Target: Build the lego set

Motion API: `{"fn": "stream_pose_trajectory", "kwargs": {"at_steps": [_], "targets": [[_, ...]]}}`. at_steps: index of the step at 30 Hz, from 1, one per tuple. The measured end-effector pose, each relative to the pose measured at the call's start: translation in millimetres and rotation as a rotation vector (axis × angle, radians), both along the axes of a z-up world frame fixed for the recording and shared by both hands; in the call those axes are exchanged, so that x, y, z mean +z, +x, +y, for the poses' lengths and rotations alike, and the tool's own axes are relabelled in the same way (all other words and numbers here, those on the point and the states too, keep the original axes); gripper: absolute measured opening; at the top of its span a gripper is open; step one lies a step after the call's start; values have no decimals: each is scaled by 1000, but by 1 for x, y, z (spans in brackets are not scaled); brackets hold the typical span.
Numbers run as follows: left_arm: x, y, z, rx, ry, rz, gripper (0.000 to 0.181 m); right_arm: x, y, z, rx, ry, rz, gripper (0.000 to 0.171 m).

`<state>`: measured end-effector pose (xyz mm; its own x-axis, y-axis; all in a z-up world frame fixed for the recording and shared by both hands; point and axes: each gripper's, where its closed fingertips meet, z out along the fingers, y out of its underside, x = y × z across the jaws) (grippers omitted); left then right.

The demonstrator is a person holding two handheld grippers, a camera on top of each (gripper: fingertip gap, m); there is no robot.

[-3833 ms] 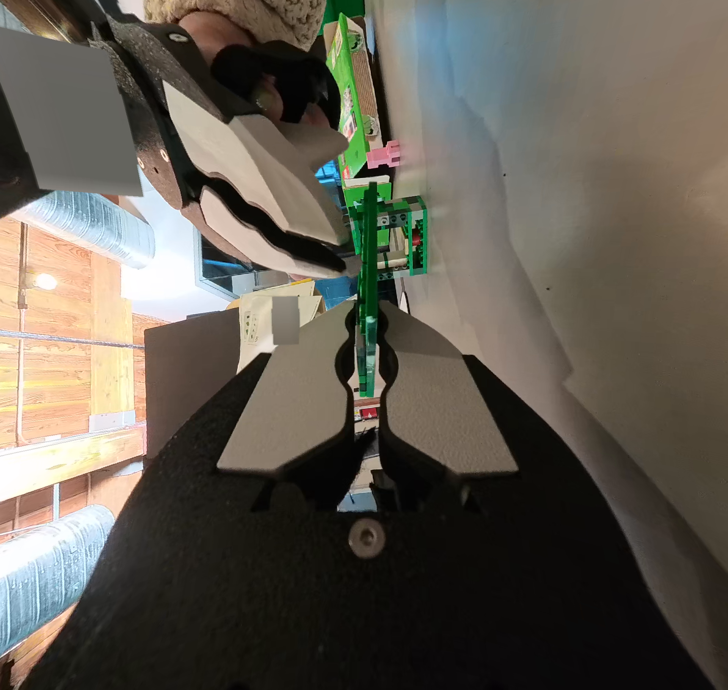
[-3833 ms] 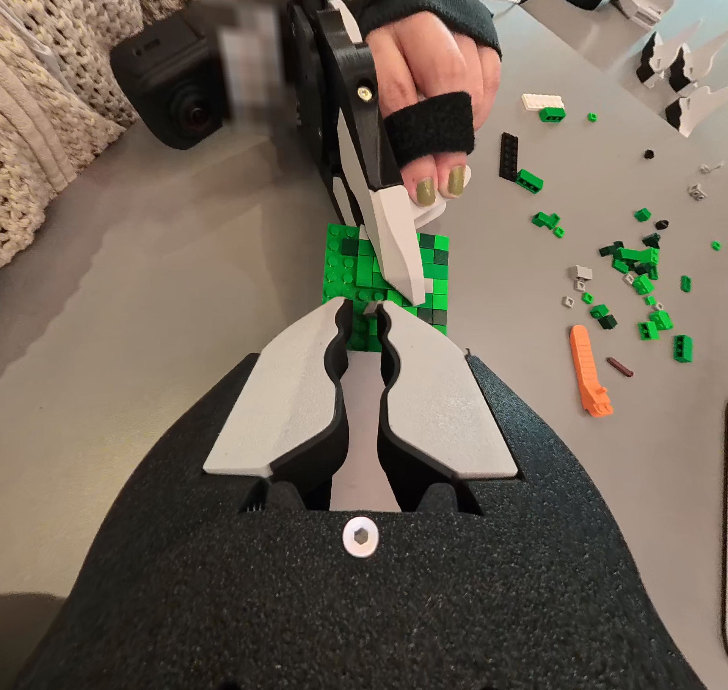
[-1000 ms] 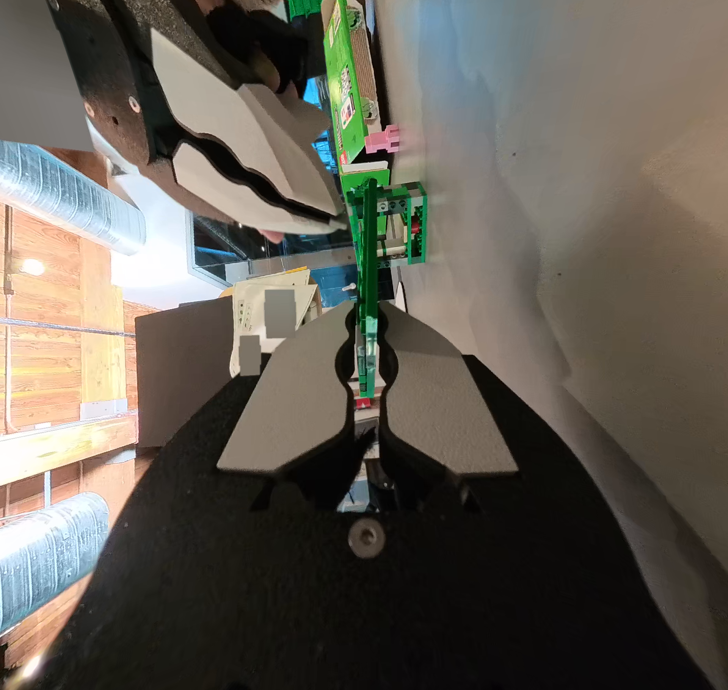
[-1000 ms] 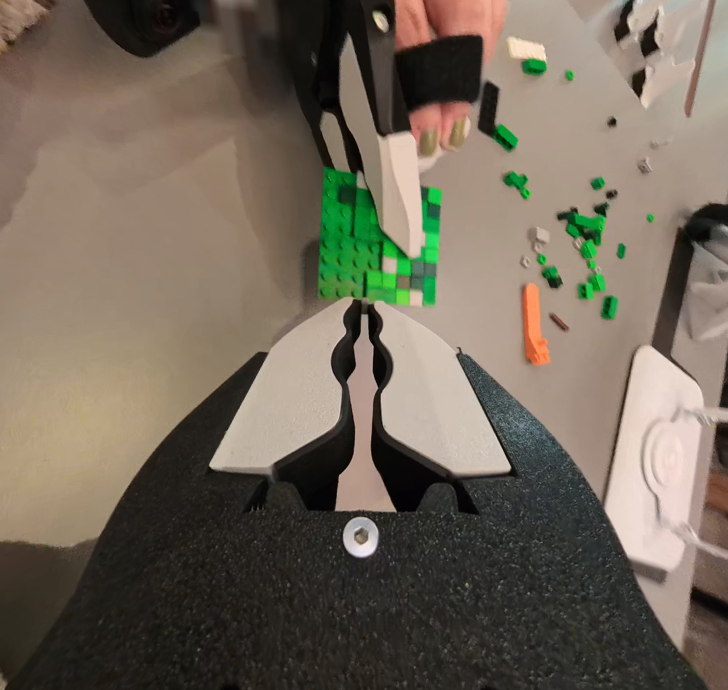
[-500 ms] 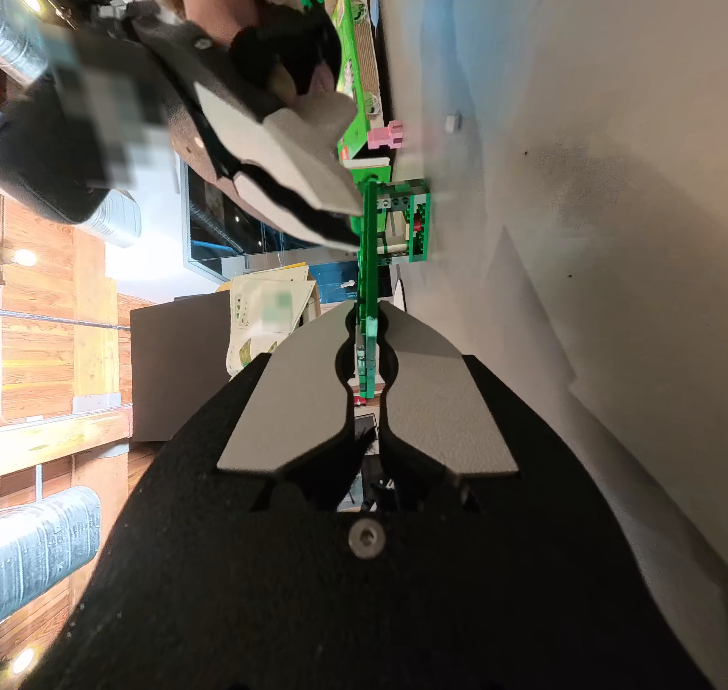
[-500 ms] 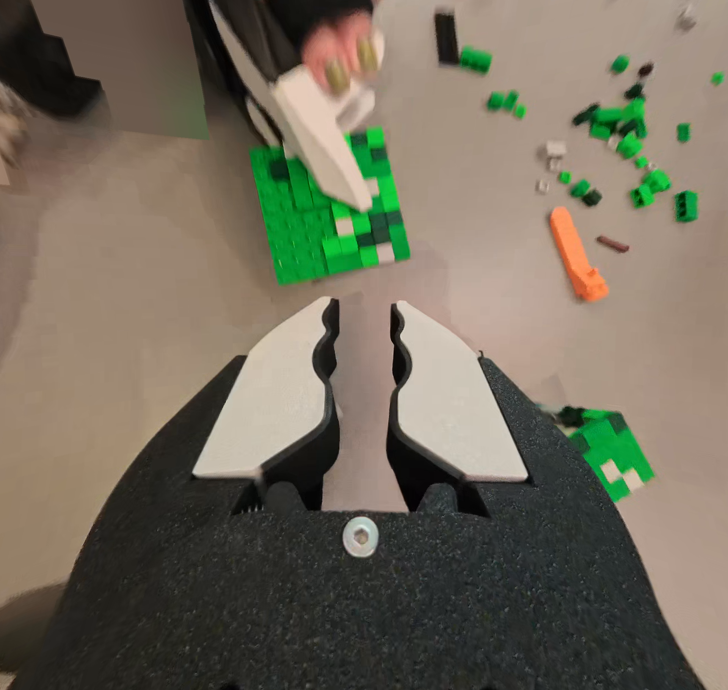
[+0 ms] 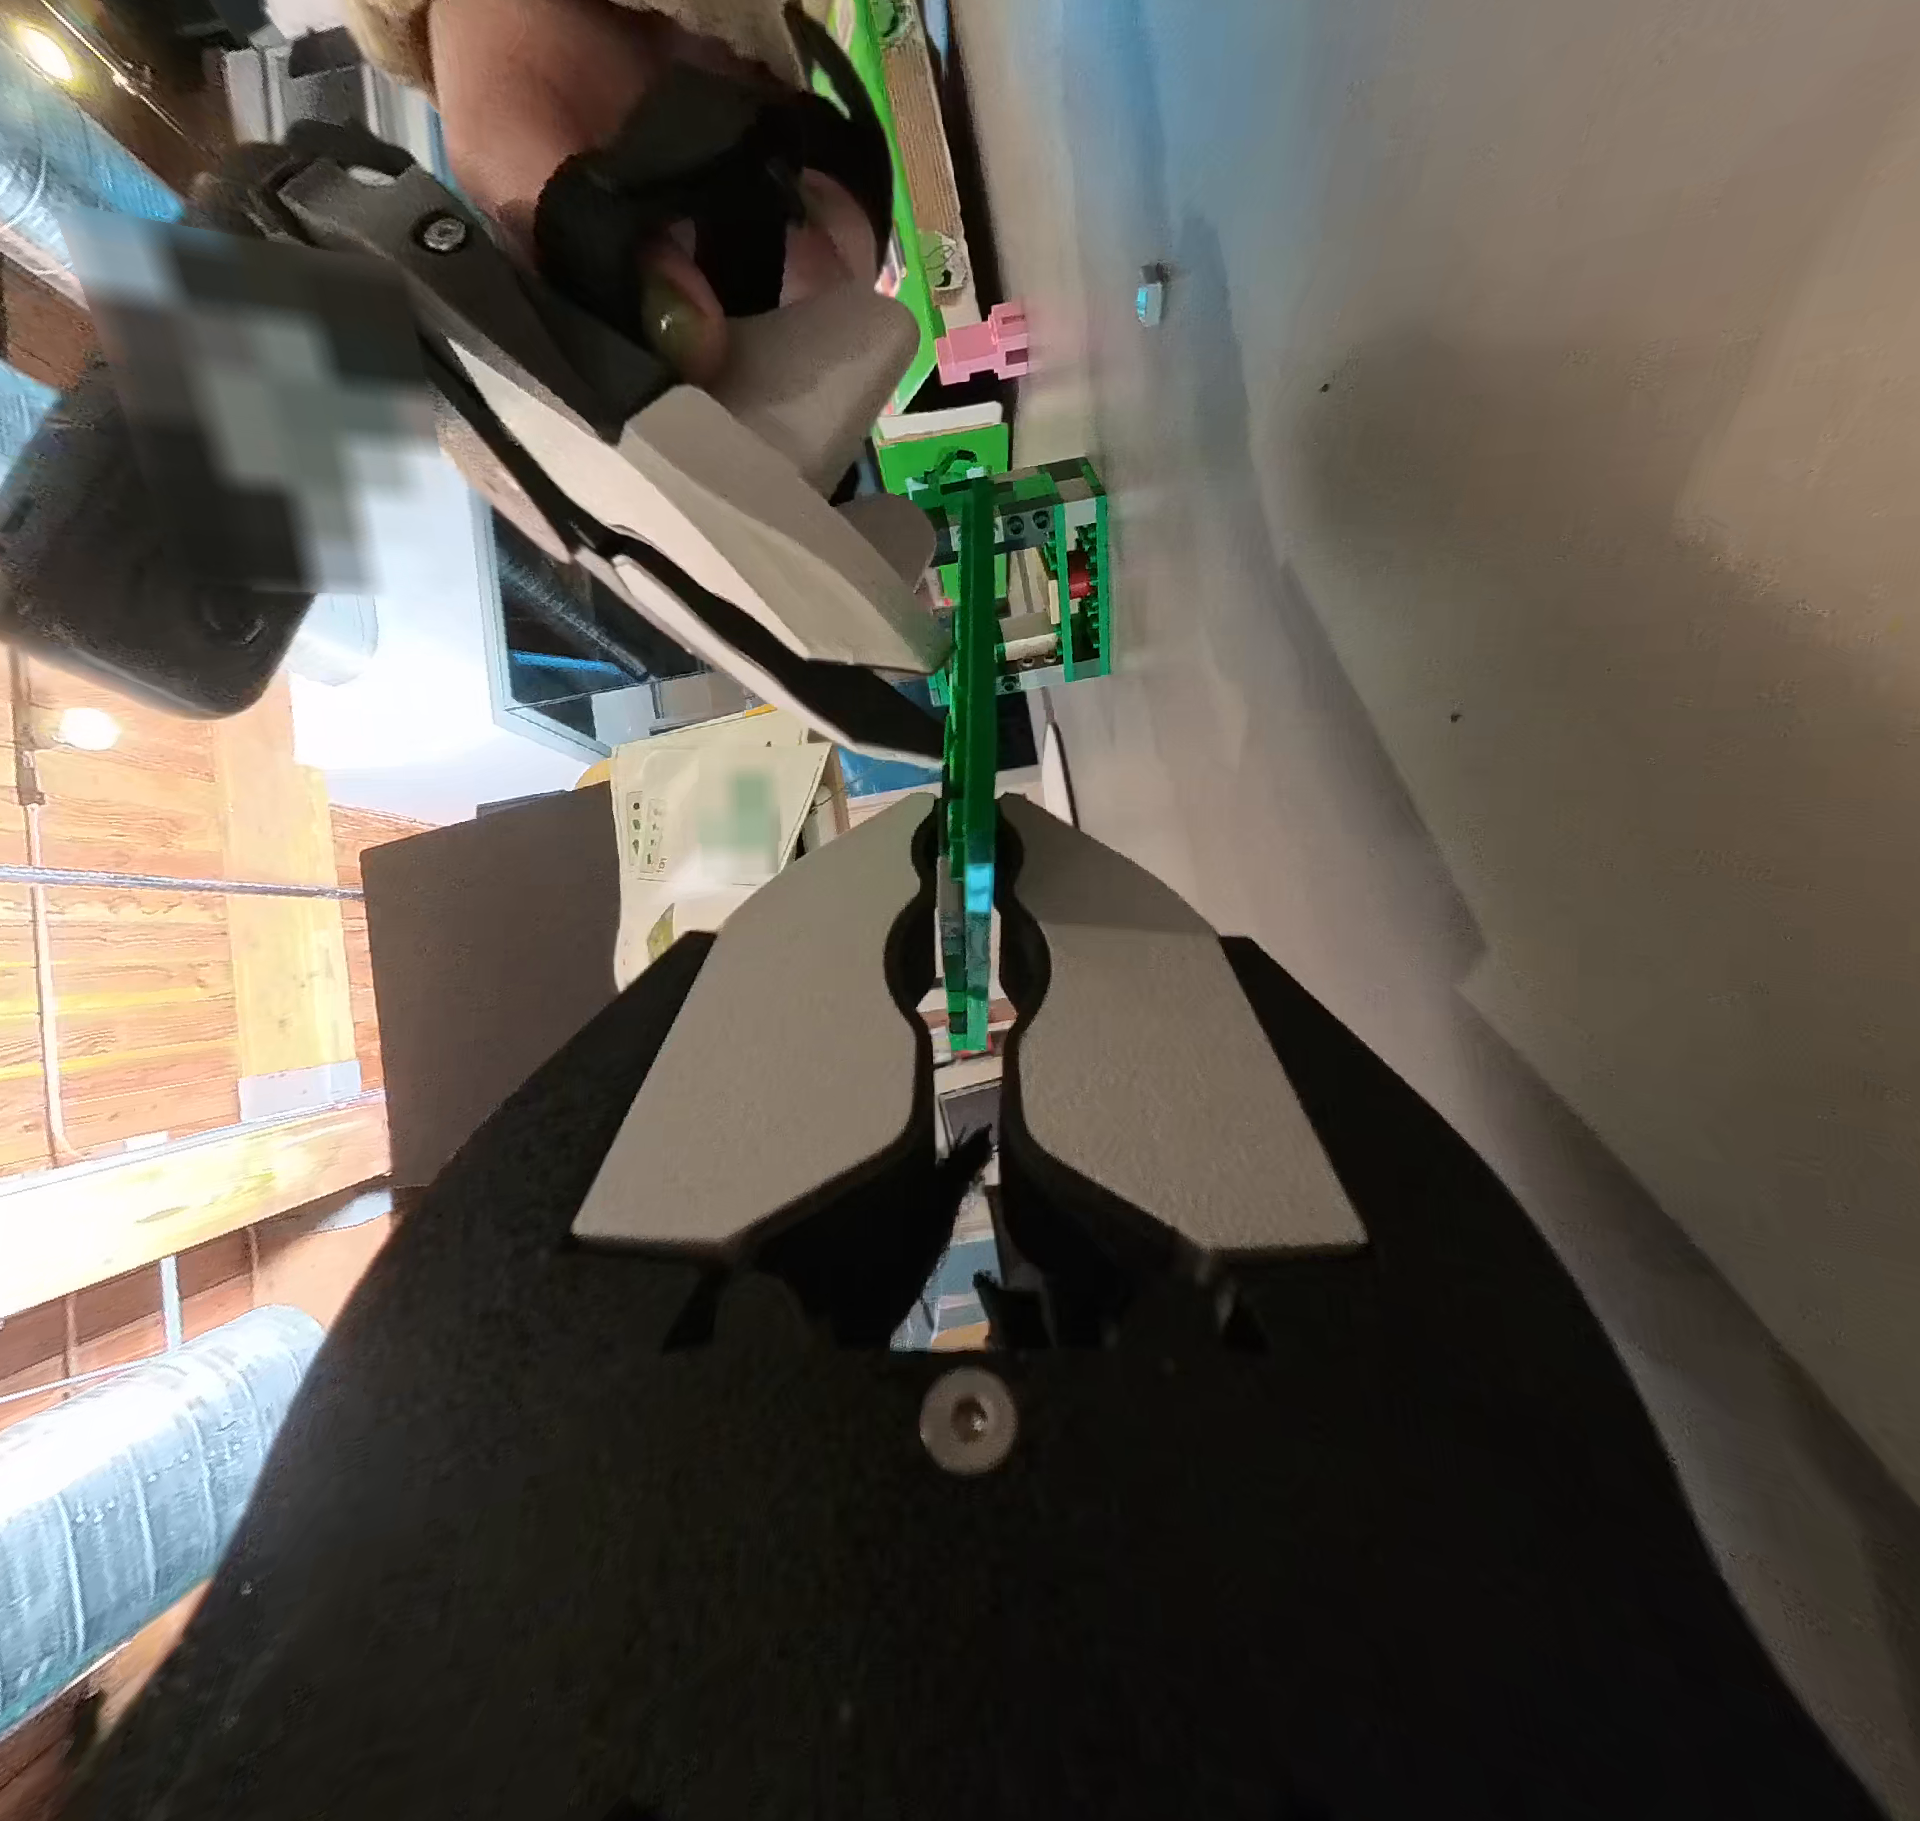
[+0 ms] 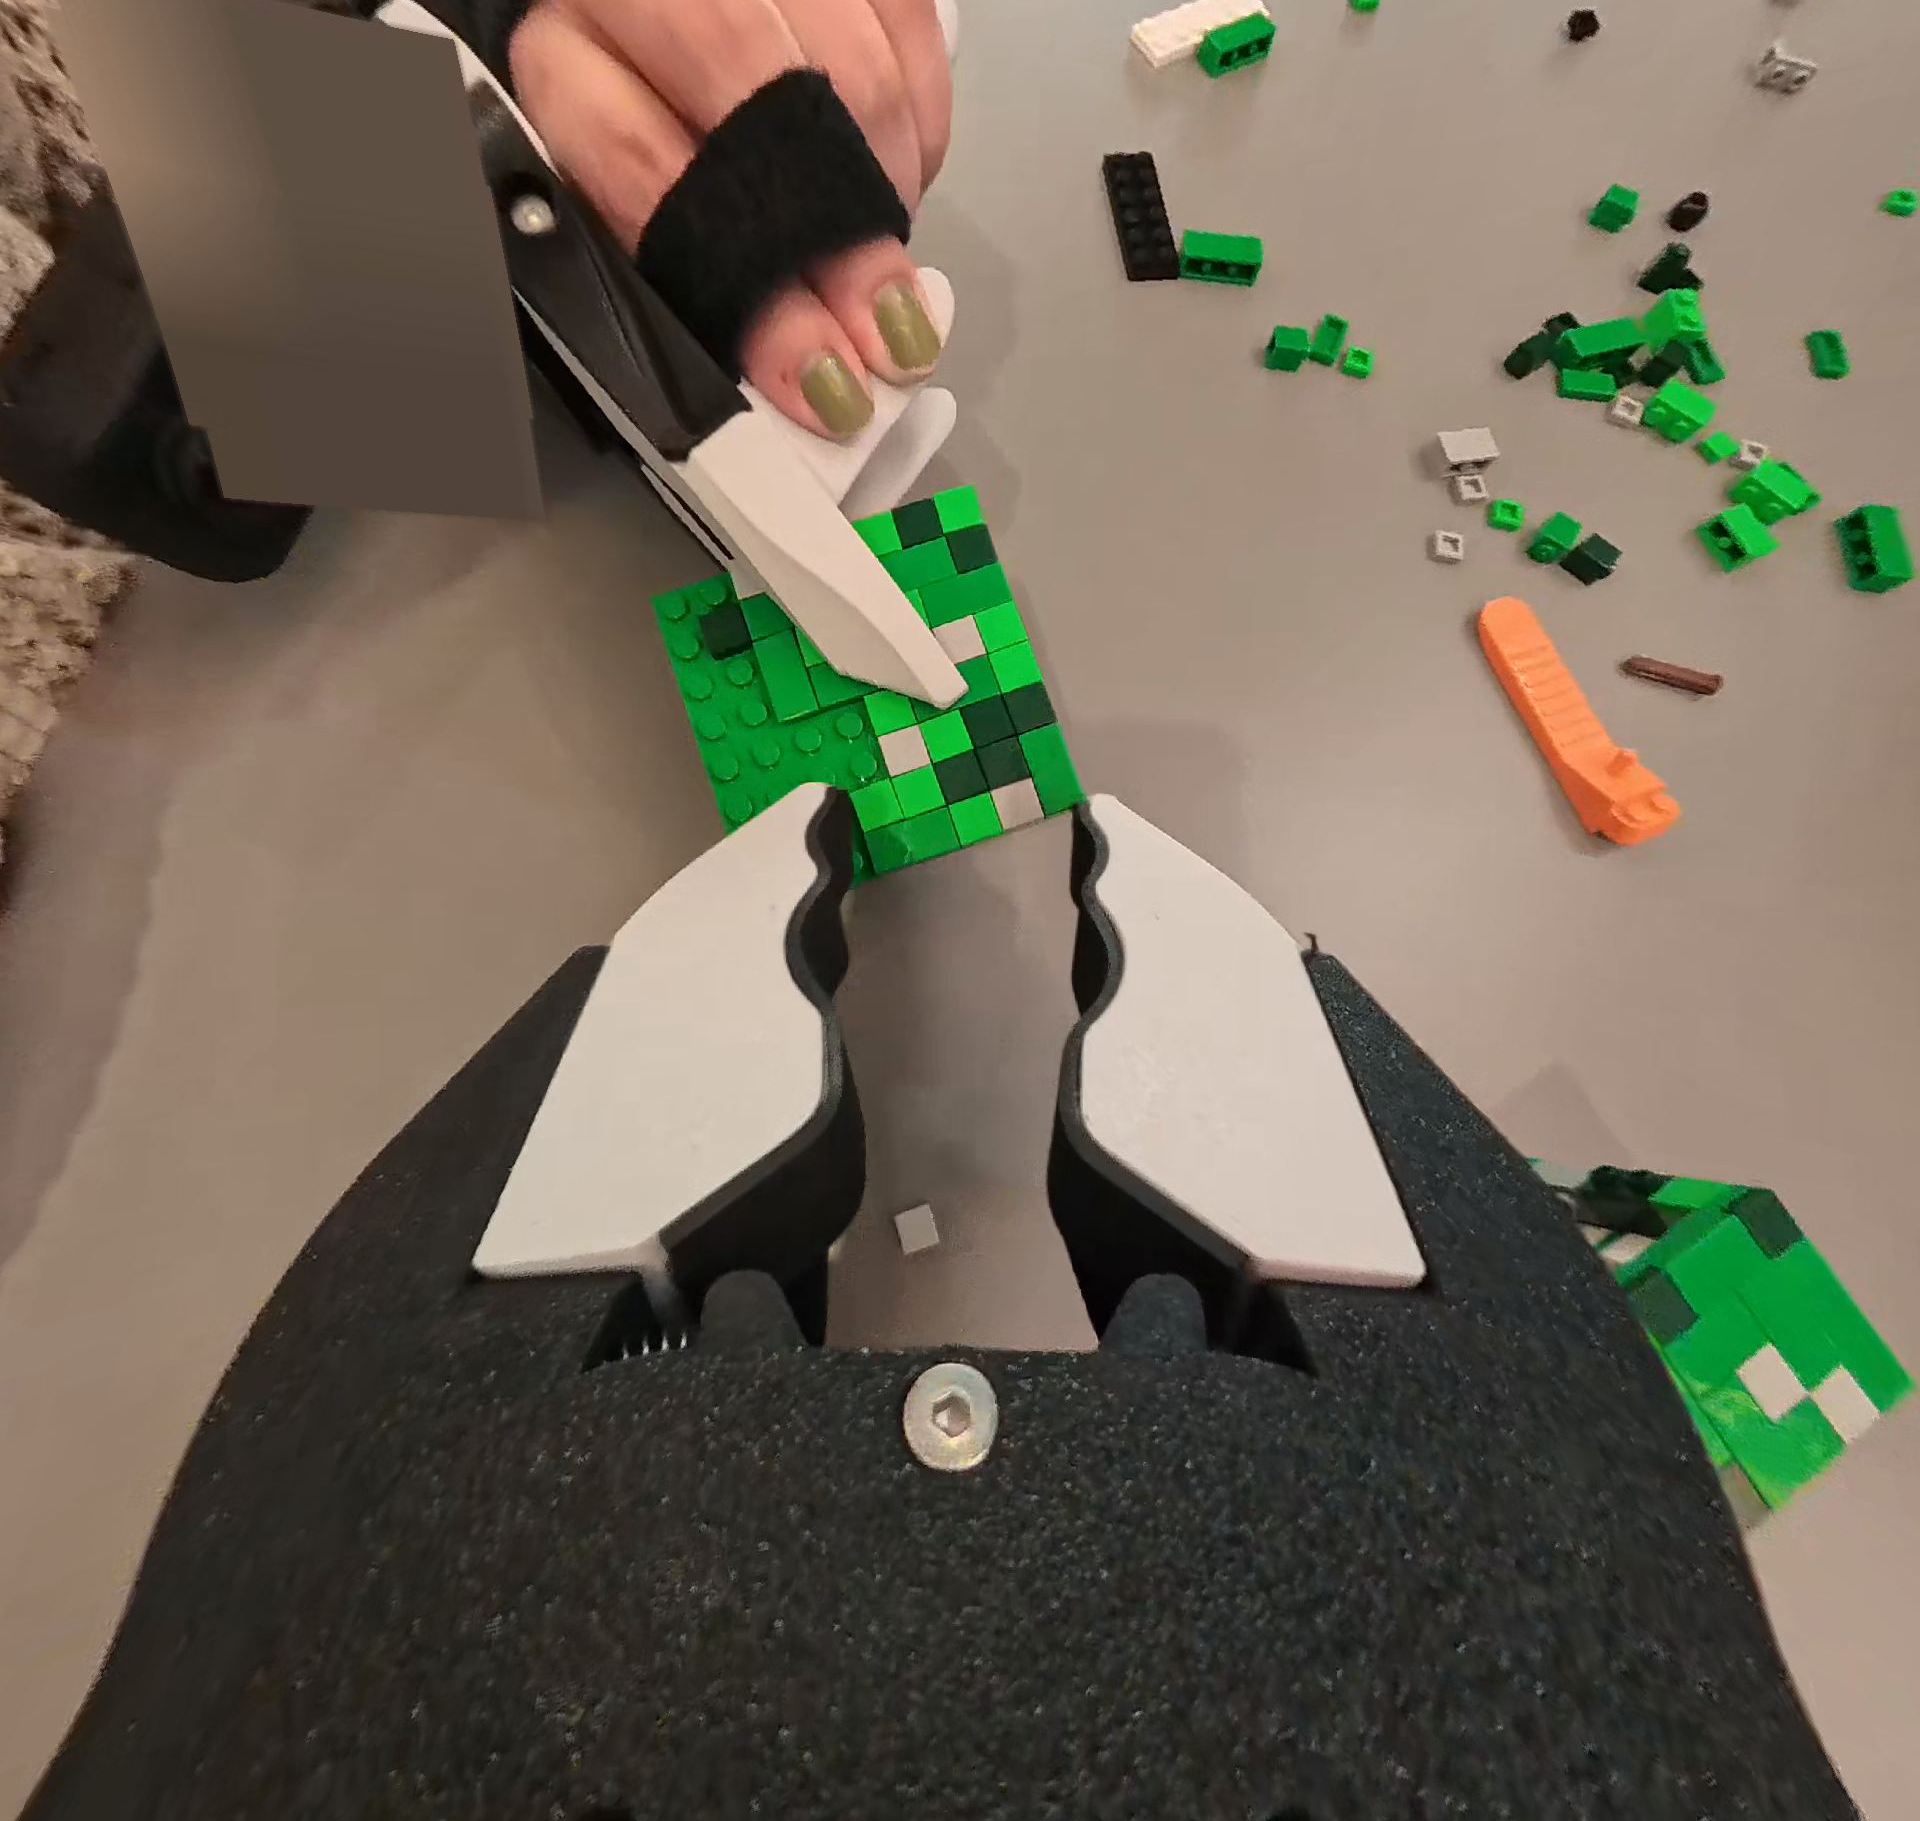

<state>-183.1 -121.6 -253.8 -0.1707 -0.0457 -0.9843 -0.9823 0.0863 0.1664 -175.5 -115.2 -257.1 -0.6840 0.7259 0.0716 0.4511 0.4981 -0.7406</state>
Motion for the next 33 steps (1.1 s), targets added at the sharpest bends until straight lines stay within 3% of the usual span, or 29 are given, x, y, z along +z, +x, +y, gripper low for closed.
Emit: {"fn": "stream_pose_trajectory", "kwargs": {"at_steps": [12, 17, 33], "targets": [[-4, 3, 0, 2, -2, 63, 6, -7, -2, 3, -27, 94, 0, 50], [-6, 4, -1, -5, -10, 70, 6, -11, 1, -1, 6, 77, -15, 43], [-6, 8, -2, -24, -16, 45, 6, -9, 5, -2, 40, -22, -54, 42]]}}
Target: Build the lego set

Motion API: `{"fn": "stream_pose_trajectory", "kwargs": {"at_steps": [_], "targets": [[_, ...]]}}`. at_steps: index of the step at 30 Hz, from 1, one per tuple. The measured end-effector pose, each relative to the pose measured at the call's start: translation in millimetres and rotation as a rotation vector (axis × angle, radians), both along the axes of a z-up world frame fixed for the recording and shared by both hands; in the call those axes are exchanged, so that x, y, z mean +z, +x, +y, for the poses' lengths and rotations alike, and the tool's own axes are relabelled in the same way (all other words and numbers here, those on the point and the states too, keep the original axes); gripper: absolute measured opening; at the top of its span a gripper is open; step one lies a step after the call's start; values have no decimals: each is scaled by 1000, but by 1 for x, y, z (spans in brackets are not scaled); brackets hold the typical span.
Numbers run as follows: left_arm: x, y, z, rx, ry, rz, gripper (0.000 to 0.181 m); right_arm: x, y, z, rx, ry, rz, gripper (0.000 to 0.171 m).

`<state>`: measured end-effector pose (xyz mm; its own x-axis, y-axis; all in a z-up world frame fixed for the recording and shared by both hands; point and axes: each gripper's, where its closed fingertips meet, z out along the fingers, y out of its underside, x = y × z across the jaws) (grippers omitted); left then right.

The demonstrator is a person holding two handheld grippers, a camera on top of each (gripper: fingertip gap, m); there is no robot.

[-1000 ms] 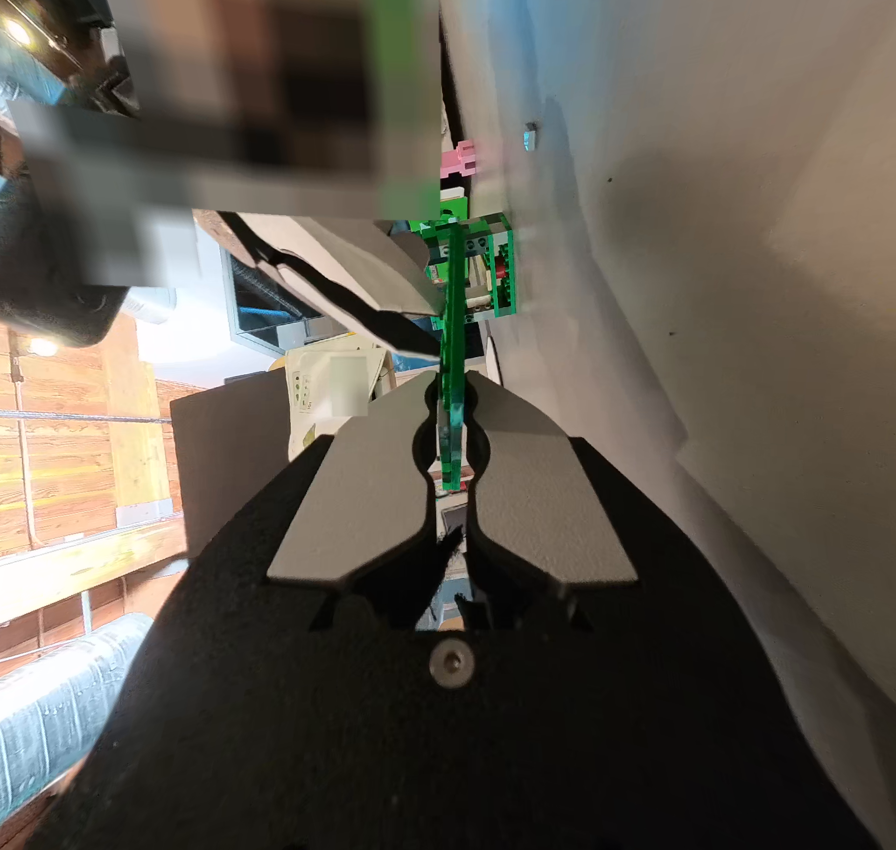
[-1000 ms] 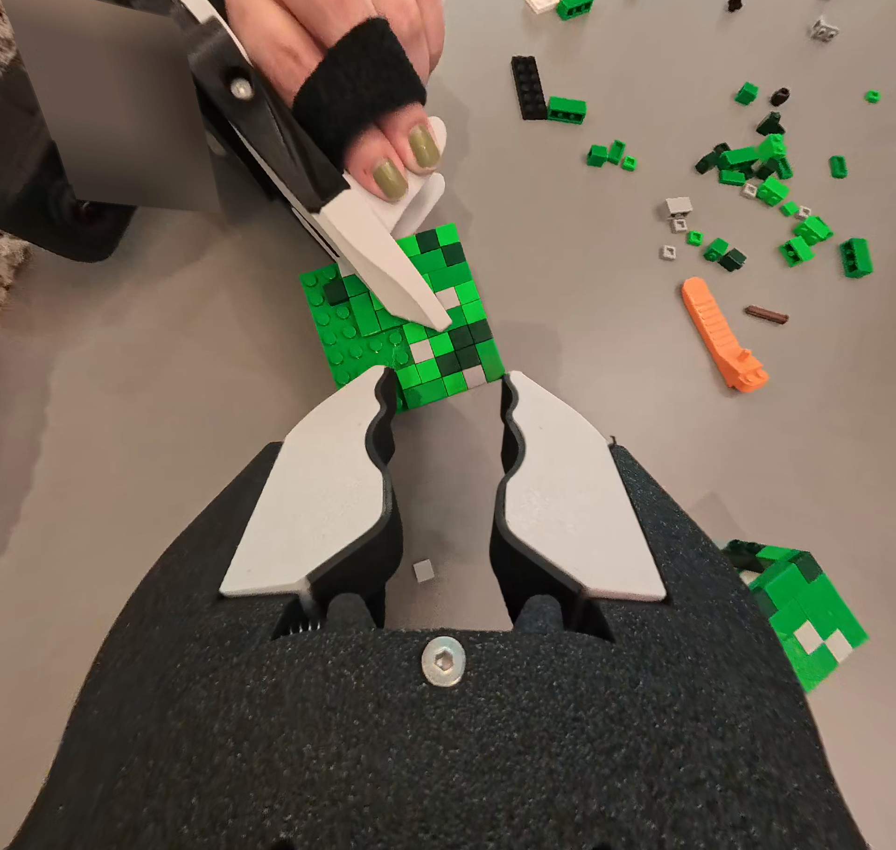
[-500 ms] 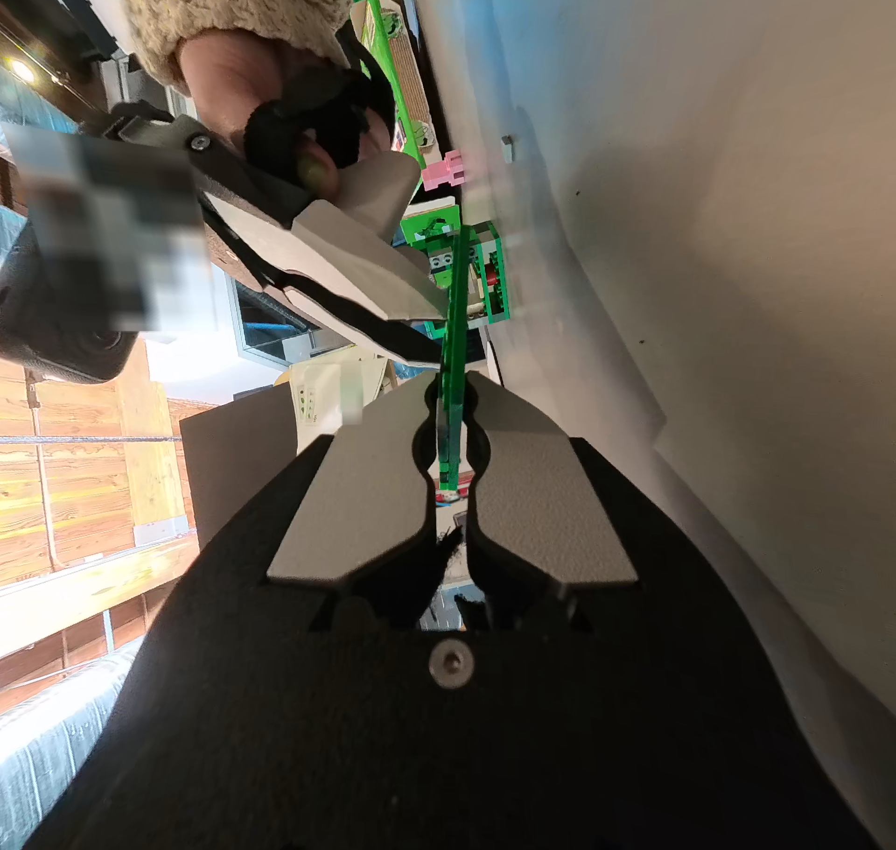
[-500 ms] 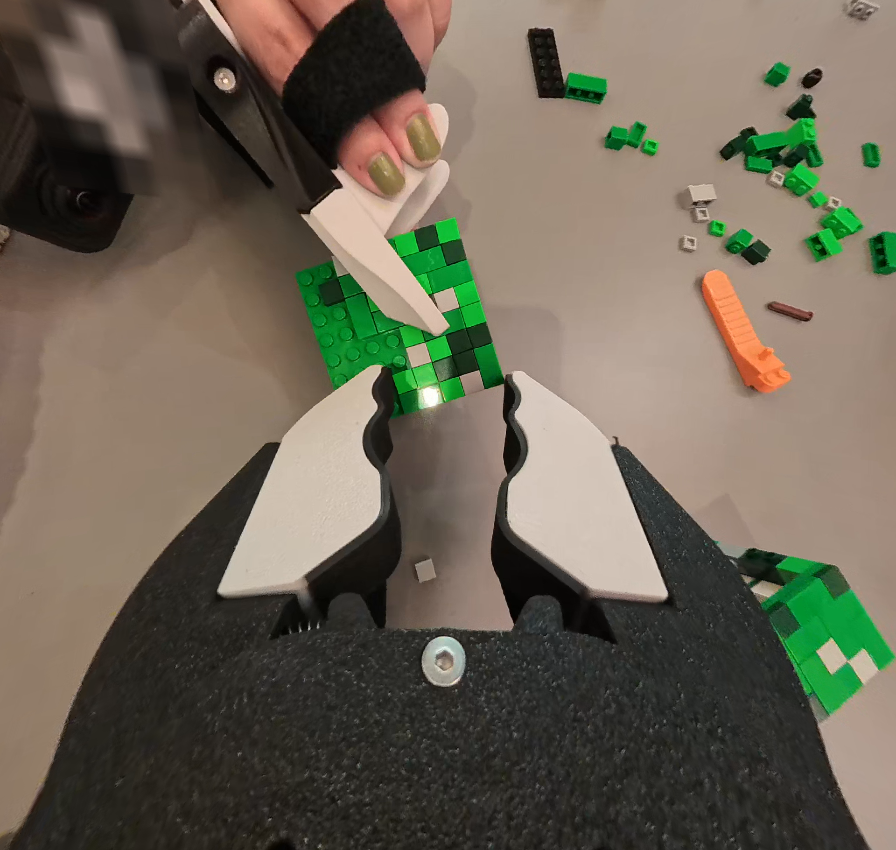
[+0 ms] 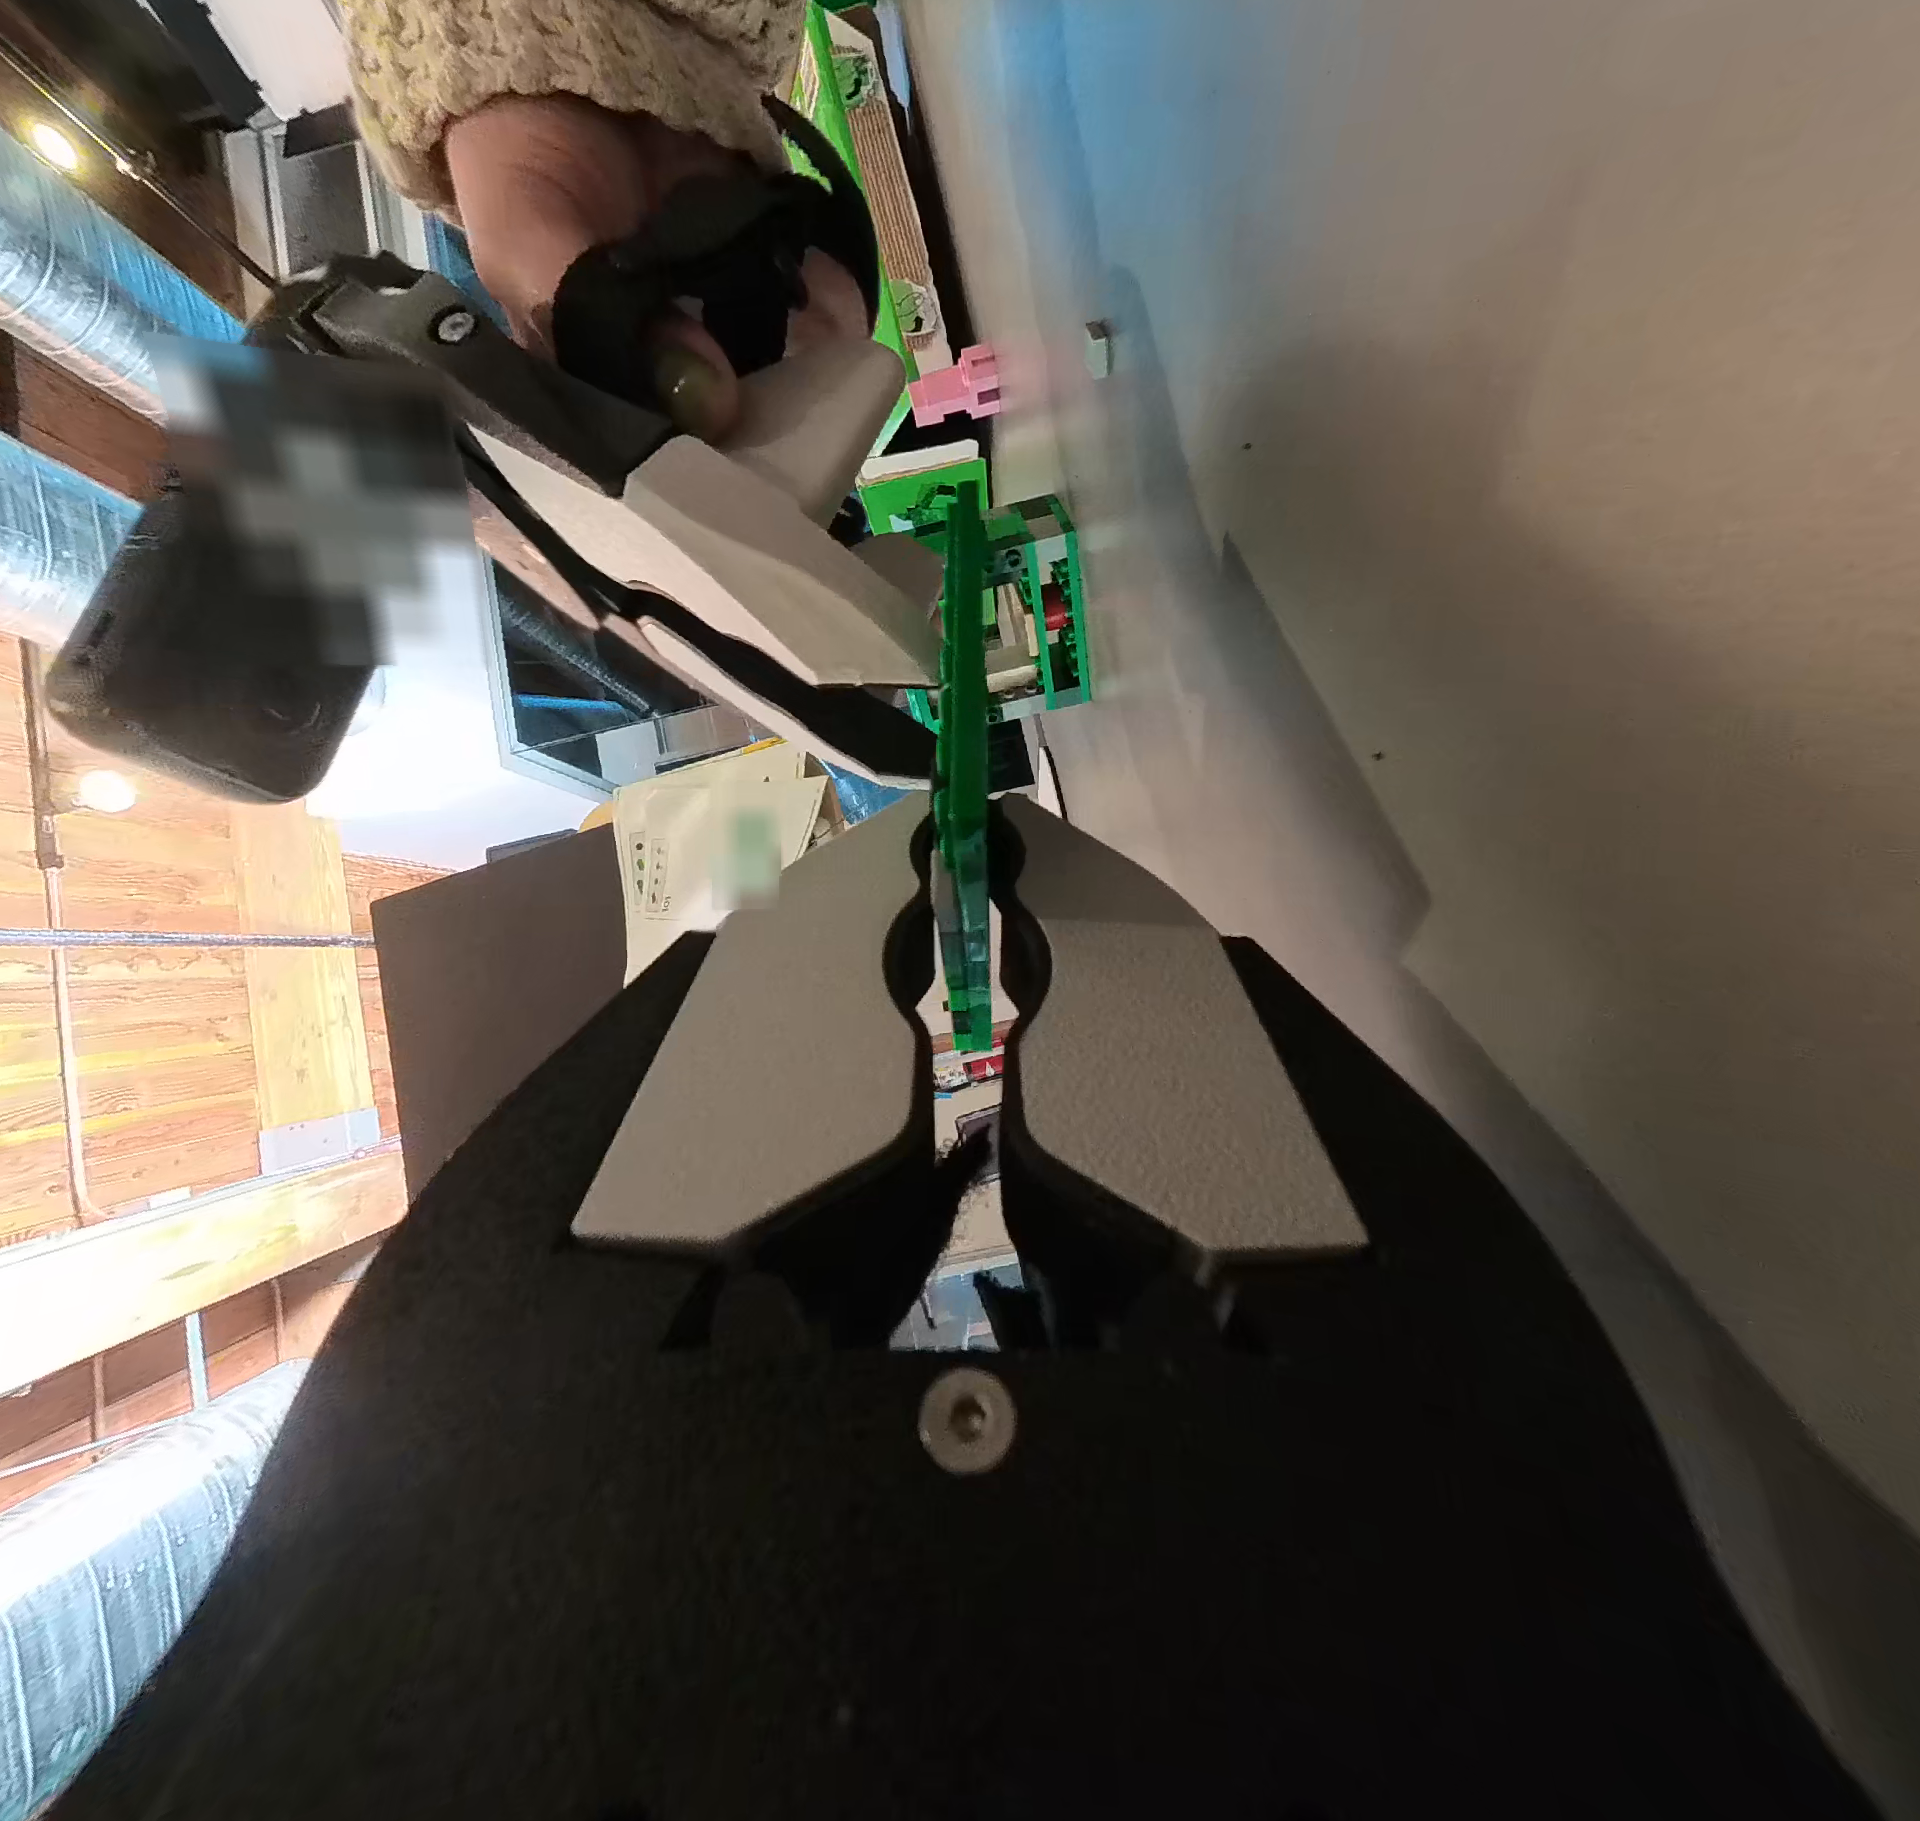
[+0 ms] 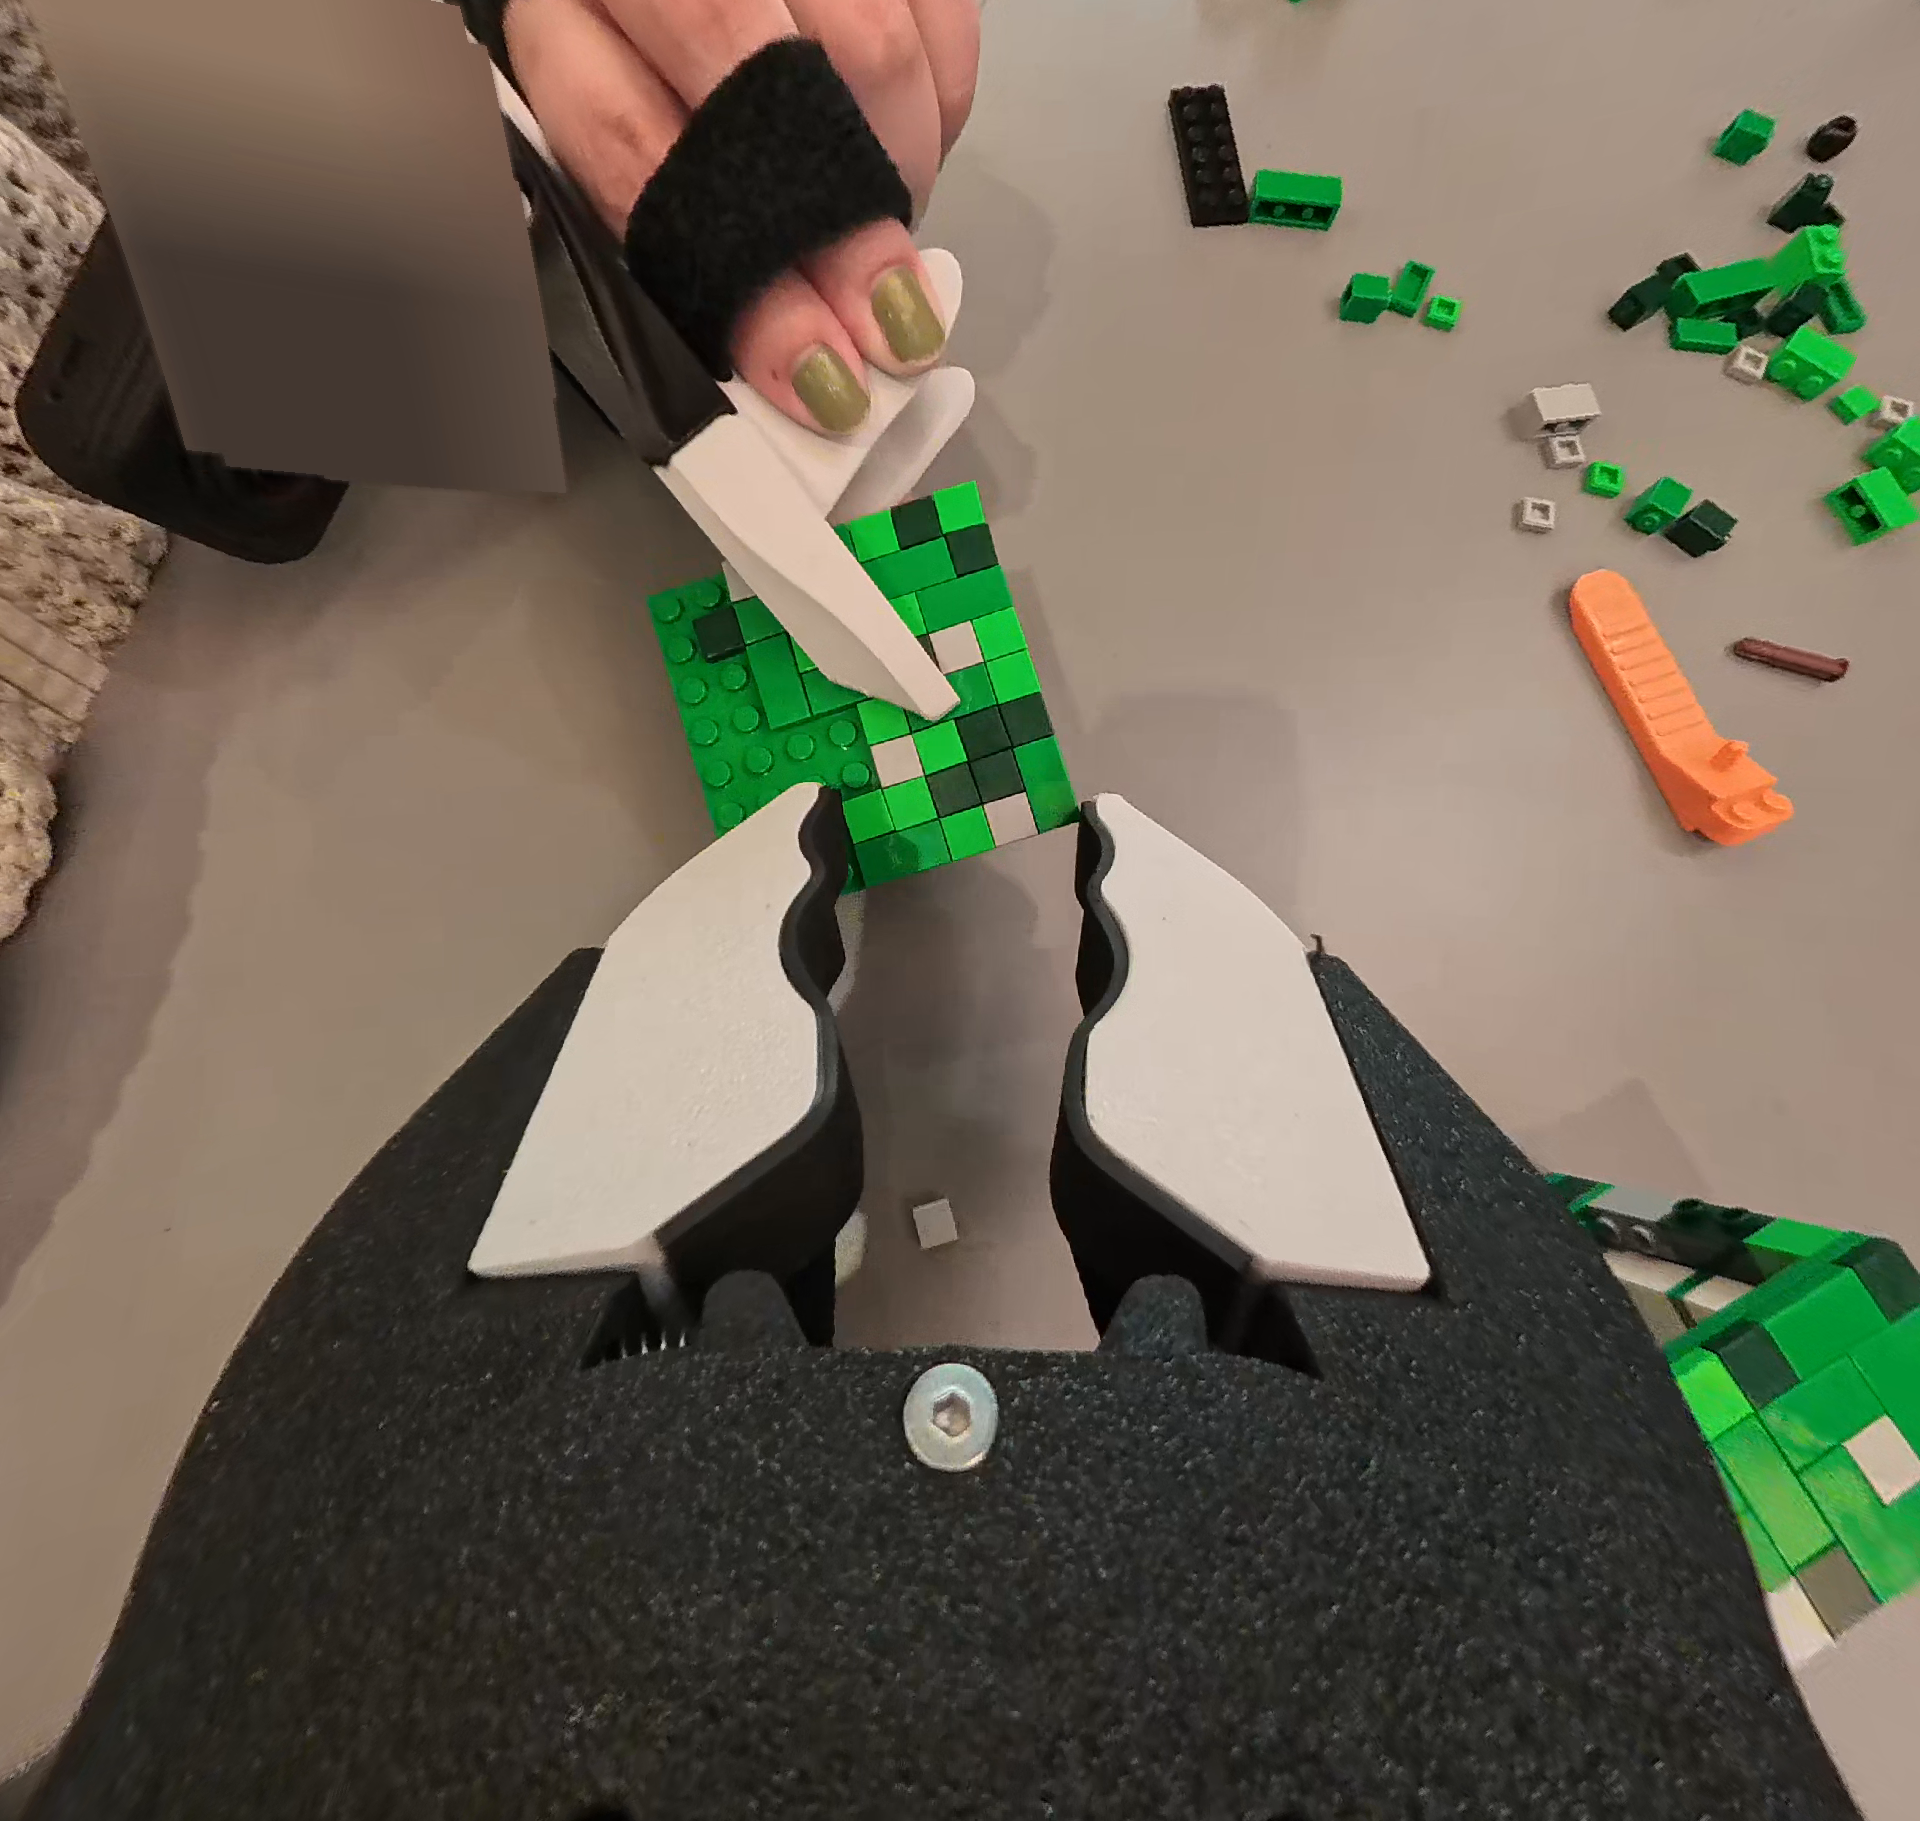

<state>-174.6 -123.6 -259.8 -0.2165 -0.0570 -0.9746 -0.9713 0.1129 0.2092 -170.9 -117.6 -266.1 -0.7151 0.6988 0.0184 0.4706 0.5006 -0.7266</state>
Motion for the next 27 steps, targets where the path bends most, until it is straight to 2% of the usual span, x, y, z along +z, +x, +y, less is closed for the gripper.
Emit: {"fn": "stream_pose_trajectory", "kwargs": {"at_steps": [9, 10, 11, 13, 15, 16, 18, 19, 23, 27], "targets": [[1, -1, 0, 3, 2, -4, 7, 2, -1, -1, -5, -73, -17, 42], [0, 0, 0, -2, -5, -1, 6, 2, -3, 2, -24, -75, -12, 32], [1, 2, -1, -15, 7, 10, 6, 6, -12, 11, -91, -66, 38, 0], [2, 0, 1, 4, 17, 26, 6, 22, -10, 3, -65, -233, 38, 0], [2, -1, 2, 7, 13, 16, 6, 26, -10, 6, -66, -246, 51, 6], [2, -3, 2, 14, 7, 11, 6, 26, -10, 8, -65, -214, 72, 15], [0, -6, 3, 33, -4, 3, 6, 22, -6, 5, -36, -159, 66, 43], [2, -7, 4, 39, 0, -4, 6, 17, -5, 4, -32, -119, 51, 50], [4, -6, 3, 32, 11, -6, 6, 2, -7, 4, -36, 22, 61, 52], [8, -4, 2, 23, 40, 9, 6, 4, -6, 2, -34, -21, 41, 50]]}}
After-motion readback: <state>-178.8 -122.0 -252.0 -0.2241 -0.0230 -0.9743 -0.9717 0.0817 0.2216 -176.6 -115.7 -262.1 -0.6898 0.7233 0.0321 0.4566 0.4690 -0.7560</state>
